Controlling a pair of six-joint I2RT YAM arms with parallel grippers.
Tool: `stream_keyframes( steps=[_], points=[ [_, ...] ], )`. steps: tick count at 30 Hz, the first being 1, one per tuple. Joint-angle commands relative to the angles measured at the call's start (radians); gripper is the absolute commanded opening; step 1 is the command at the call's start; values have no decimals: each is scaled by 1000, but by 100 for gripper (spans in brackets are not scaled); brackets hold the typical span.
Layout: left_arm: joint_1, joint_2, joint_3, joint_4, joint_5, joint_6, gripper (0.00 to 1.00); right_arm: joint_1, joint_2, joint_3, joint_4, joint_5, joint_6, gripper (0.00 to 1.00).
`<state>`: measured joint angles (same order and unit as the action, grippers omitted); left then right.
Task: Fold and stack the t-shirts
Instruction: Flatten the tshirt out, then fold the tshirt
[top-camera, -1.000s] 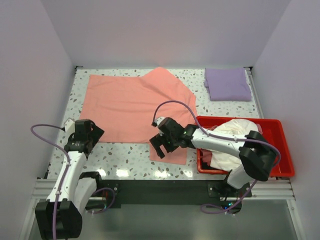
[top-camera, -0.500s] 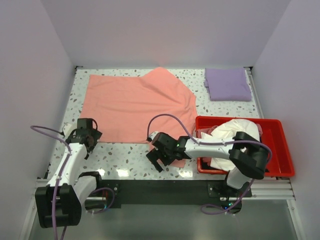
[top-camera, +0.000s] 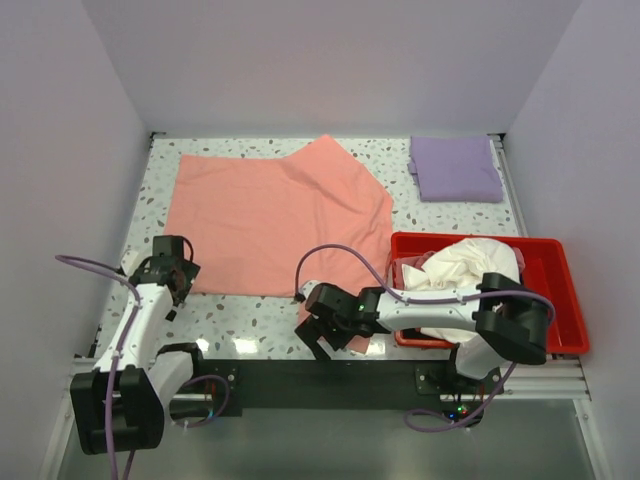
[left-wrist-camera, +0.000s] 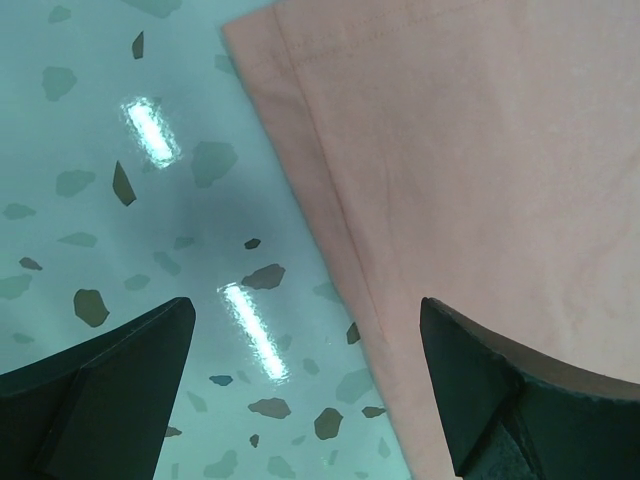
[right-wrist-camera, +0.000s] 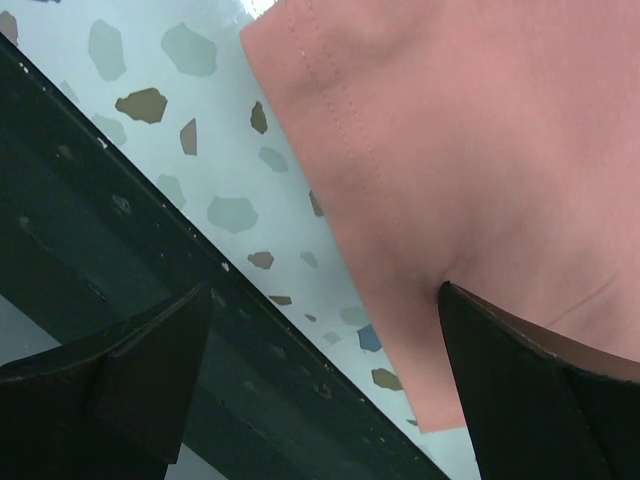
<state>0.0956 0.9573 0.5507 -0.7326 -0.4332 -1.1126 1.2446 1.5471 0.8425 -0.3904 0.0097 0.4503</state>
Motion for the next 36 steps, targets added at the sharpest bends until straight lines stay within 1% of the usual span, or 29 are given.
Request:
stream_keyframes(
  steps=[1,8,11,13,14,15,17,20,22,23,26,29,32,36],
  points=[
    [18,26,25,-45,-36,-55,100,4,-59,6,-42,-28,21,99],
    [49,8,8,-37,-76,-66,100,4,-140,69,-68,-10,1,99],
    [78,23,12,-22,-93,-61,100,4,-177,86,-71,64,1,99],
    [108,46,15,11,-82,-47,98,4,-188,90,-86,105,8,99],
    [116,55,17,30,-81,-38,97,4,-194,89,-91,162,16,99],
    [134,75,20,53,-78,-30,95,3,-205,89,-97,177,22,99],
    [154,101,18,64,-85,-35,95,-2,-222,84,-99,211,25,99],
    [229,136,35,87,-84,-15,94,-20,-255,63,-85,205,30,99],
    [253,139,35,105,-99,-15,94,-30,-262,61,-85,199,27,99],
    [263,141,29,125,-104,-6,94,-31,-260,61,-87,197,27,99],
    [311,143,14,243,-30,100,94,-40,-243,78,-102,187,30,99],
    [343,170,14,311,16,161,94,-45,-220,93,-108,182,36,99],
    [361,227,31,334,37,195,87,-50,-197,110,-114,171,42,99],
    [380,314,35,363,96,218,71,-54,-177,127,-117,167,47,99]
  ],
)
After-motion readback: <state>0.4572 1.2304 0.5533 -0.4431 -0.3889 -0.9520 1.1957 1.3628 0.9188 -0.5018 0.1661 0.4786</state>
